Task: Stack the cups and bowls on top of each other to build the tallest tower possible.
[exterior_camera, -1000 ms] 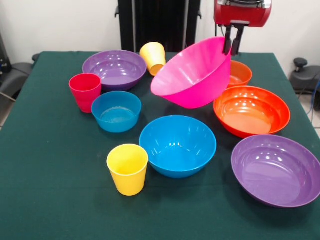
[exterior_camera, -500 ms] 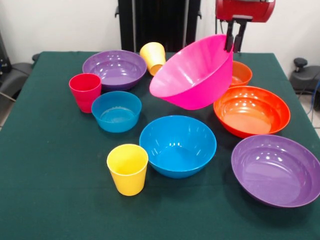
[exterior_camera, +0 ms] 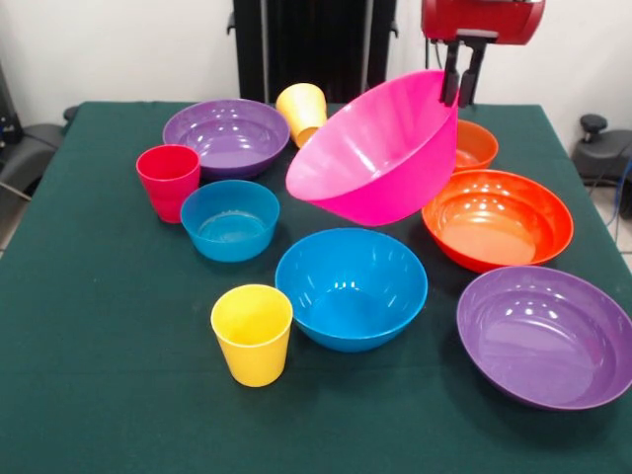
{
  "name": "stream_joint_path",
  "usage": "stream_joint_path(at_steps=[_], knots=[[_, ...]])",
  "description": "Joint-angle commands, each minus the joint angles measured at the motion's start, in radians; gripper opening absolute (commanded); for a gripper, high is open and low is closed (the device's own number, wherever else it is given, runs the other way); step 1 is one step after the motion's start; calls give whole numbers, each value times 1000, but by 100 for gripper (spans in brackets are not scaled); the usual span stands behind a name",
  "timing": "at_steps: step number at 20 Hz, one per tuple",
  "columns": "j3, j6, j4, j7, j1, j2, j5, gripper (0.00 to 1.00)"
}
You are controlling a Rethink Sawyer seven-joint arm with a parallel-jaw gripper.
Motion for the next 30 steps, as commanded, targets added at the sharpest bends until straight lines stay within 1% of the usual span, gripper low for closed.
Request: stream_joint_path(at_steps=[1, 4, 10, 13, 18, 24, 28, 30], knots=[[81, 70, -82, -25, -45, 58, -40, 0], [92, 80, -100, -44, -62, 68, -44, 0], [124, 60, -127, -82, -100, 107, -55, 0], [131, 55, -134, -86, -108, 116, -59, 0], [140, 66, -146, -90, -113, 121, -66, 0], [143, 97, -174, -82, -105, 122, -68, 0], [144, 102, -169, -81, -104, 115, -69, 0], [146, 115, -182, -81, -103, 117, -70, 0]])
